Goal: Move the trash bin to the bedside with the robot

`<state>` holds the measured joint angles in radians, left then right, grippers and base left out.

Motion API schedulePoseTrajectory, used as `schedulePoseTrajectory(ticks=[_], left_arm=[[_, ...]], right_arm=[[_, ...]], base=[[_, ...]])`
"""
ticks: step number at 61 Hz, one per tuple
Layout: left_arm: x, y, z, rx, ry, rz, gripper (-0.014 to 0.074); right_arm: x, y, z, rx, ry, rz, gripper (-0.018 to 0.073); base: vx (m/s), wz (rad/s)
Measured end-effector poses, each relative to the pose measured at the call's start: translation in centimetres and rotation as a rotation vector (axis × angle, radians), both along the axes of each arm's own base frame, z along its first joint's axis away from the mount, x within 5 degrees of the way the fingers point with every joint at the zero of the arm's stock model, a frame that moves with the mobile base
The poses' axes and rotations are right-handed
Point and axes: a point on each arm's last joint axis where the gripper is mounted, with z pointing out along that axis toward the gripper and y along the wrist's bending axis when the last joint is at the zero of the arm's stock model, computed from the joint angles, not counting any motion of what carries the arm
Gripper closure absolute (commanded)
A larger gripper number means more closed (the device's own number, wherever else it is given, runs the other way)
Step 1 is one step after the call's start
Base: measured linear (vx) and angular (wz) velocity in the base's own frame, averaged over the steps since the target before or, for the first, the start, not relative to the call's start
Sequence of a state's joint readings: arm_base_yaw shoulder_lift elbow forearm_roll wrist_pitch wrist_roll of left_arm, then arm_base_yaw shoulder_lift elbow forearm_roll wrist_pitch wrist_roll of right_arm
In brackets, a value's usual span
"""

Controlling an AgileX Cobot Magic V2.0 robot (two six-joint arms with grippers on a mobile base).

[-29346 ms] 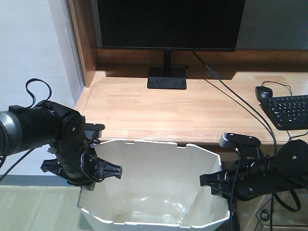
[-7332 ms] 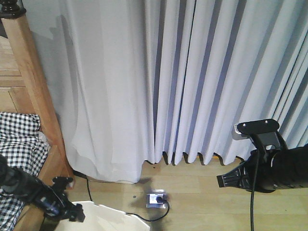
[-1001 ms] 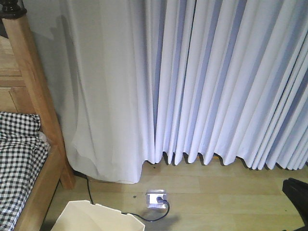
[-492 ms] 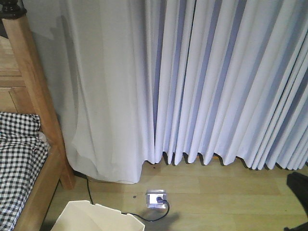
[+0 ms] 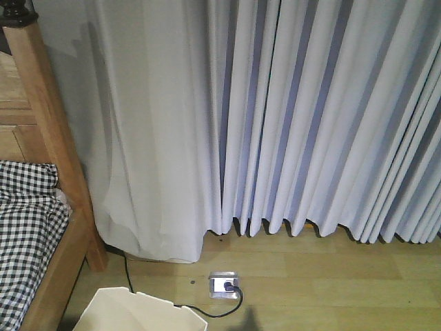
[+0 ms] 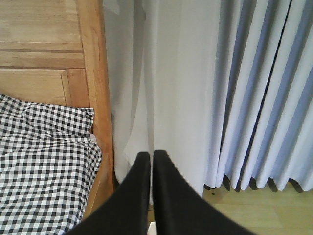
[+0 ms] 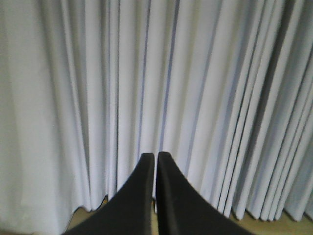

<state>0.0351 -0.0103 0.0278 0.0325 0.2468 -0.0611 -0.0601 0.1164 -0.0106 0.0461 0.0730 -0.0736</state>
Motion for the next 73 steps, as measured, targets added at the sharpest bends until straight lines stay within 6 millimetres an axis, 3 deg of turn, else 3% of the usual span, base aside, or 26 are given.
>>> schedulePoseTrajectory(ticks=[12, 73], left_arm=[[0.0, 0.0, 0.0, 0.0, 0.0, 0.0, 0.0603], [0.0, 0.0, -0.01, 0.0, 0.001, 0.0, 0.0603]], right_arm=[[-0.89, 0.03, -0.71, -0.002, -0.069, -0.005, 0.0565], [-0.9, 0.05, -0.93, 0.004, -0.045, -0.004, 0.0565]], base=[[0.0, 0.0], [0.0, 0.0]])
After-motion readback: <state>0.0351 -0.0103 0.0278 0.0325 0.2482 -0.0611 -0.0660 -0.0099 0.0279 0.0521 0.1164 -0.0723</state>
